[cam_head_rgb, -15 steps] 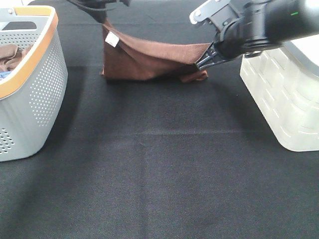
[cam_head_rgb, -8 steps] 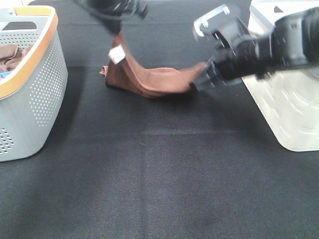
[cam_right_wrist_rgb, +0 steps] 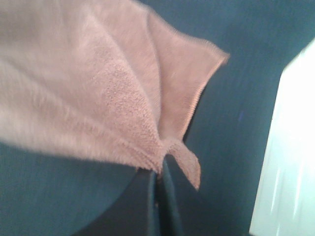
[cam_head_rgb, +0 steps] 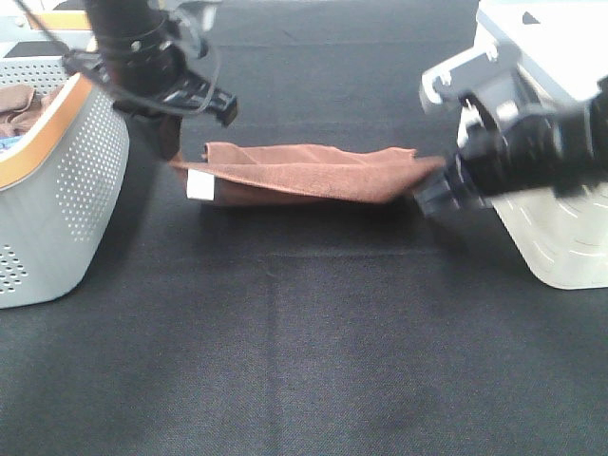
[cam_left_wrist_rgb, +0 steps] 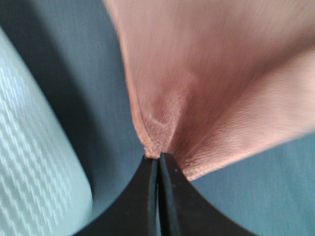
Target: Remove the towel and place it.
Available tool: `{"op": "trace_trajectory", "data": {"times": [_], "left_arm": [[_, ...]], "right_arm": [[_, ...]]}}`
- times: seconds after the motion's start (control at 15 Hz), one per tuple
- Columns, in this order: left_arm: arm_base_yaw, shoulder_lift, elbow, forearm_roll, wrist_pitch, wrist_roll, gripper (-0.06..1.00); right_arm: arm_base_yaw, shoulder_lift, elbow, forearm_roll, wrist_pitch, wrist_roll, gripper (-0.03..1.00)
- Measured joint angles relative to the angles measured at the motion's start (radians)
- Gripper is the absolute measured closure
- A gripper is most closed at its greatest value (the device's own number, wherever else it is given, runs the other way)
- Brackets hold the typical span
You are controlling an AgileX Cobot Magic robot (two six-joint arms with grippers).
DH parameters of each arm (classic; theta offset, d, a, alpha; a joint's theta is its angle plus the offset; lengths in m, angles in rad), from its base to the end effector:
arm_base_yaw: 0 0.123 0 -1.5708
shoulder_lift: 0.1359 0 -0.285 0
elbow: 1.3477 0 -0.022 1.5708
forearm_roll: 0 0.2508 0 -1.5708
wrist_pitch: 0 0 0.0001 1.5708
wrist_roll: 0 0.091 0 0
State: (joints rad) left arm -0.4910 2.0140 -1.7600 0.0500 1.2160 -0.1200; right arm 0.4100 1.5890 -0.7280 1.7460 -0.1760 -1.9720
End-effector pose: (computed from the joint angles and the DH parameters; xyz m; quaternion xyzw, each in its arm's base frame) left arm 0.3758 -0.1961 0.2523 0.1899 0.9770 -0.0052 0.0967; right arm 0.2820 0.1056 0.1805 -0.2570 0.8882 -0.0452 0.3782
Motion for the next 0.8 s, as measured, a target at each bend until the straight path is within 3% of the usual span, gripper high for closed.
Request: {"op": "trace_trajectory", "data": {"times": [0.27, 0.47, 0.6, 0.67, 0.8], "left_arm": [[-0.029, -0.045, 0.112, -0.069, 0.0, -0.002, 0.94], [-0.067, -0.051, 0.168, -0.076, 0.0, 0.0, 0.94], [-0.073, -0.051, 0.205, -0.08, 0.0, 0.0, 0.91], [-0.073, -0.051, 0.222, -0.083, 0.0, 0.0, 0.84], [-0.073, -0.053, 0.231, -0.087, 0.001, -0.001, 0.44]], "right_arm": [[0.0, -0.015, 0.086, 0.001, 0.038, 0.1, 0.92], [0.0, -0.015, 0.126, 0.001, 0.101, 0.129, 0.67], [0.0, -0.015, 0.157, 0.001, 0.131, 0.157, 0.57], [0.0, -0.015, 0.165, 0.001, 0.134, 0.176, 0.5], [0.0, -0.015, 0.168, 0.001, 0.139, 0.229, 0.34]]}}
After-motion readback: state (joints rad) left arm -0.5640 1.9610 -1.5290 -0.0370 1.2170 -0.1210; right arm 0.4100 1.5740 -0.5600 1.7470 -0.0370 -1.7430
